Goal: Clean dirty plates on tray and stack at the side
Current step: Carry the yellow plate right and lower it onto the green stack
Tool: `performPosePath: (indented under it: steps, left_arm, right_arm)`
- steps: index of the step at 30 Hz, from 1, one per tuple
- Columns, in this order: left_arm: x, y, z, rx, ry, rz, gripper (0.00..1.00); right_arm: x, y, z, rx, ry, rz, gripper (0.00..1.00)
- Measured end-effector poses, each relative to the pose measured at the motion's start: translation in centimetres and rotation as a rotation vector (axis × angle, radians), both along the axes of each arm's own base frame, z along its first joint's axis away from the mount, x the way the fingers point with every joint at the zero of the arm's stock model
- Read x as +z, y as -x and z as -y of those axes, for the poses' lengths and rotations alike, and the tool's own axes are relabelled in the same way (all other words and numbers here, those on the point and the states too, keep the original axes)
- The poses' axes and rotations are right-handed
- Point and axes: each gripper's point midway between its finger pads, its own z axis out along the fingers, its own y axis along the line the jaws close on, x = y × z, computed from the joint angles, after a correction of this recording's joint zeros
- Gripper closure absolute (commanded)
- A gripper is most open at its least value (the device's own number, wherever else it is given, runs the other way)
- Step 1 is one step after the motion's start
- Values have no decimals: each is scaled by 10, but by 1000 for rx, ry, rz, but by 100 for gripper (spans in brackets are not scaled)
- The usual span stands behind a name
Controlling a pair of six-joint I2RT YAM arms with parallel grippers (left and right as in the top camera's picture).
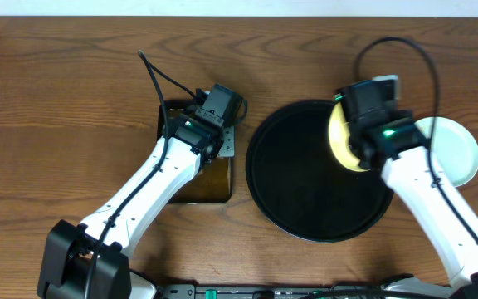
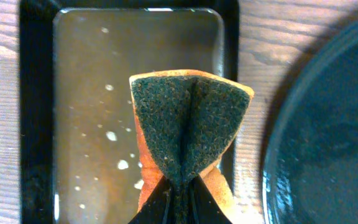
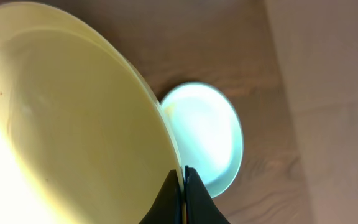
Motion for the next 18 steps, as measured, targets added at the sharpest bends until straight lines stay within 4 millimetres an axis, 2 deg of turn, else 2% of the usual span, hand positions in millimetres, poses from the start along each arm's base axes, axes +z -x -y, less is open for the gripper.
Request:
performPosePath:
  steps: [5, 7, 13, 18]
  left_arm:
    - [1, -3, -8, 17, -39, 18, 92]
    - [-1, -5, -12, 25, -47, 15, 92]
    - [-15, -11, -31, 72, -82, -18, 92]
    - [-17, -15, -41, 99, -89, -25, 92]
  right_arm:
    - [-12, 5, 41, -146, -110, -9, 99]
    - [-17, 11, 66, -237, -167, -7, 99]
    - [-29, 34, 133, -479, -319, 27, 99]
    - [-34, 54, 175, -634, -420, 83, 99]
